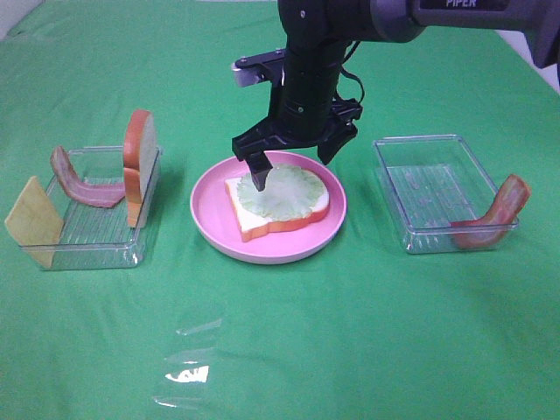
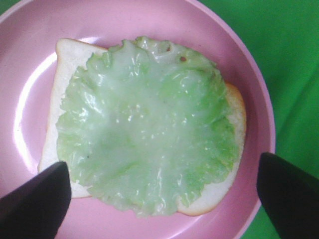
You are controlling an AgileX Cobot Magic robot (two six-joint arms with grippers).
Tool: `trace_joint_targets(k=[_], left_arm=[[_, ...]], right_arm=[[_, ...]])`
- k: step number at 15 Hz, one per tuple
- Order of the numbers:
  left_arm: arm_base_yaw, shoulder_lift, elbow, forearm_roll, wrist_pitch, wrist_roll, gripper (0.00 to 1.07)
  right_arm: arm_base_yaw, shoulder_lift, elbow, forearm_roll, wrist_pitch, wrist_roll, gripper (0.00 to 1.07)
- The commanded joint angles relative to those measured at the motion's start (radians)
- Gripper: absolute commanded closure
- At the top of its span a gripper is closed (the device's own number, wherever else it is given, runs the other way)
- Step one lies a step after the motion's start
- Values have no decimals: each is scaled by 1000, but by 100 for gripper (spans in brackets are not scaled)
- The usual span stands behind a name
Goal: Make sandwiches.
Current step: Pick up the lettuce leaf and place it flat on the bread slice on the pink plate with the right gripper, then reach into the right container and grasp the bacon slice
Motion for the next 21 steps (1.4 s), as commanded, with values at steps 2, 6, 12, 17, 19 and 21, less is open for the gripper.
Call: trace_joint_targets(k=[2,6,12,17,19,21], left_arm=[[2,-4,4,-1,-5,0,9],[2,-4,4,-1,-5,0,9],[2,-4,4,-1,-5,0,9],[2,-4,4,-1,-5,0,9],[2,-4,4,-1,-5,0,9],[2,-4,4,-1,-5,0,9]], right_arm=[[-1,-55,-4,-42,38,10,9],[-5,-146,-4,-110,137,10,9],[-32,-271,-4,-121,244,-3,9],[-160,-306,-3,-69,313,-18,9],[-224,-306,-3,-66,331,-18,9],[-316,-306,-3,-40,354,-22,9]])
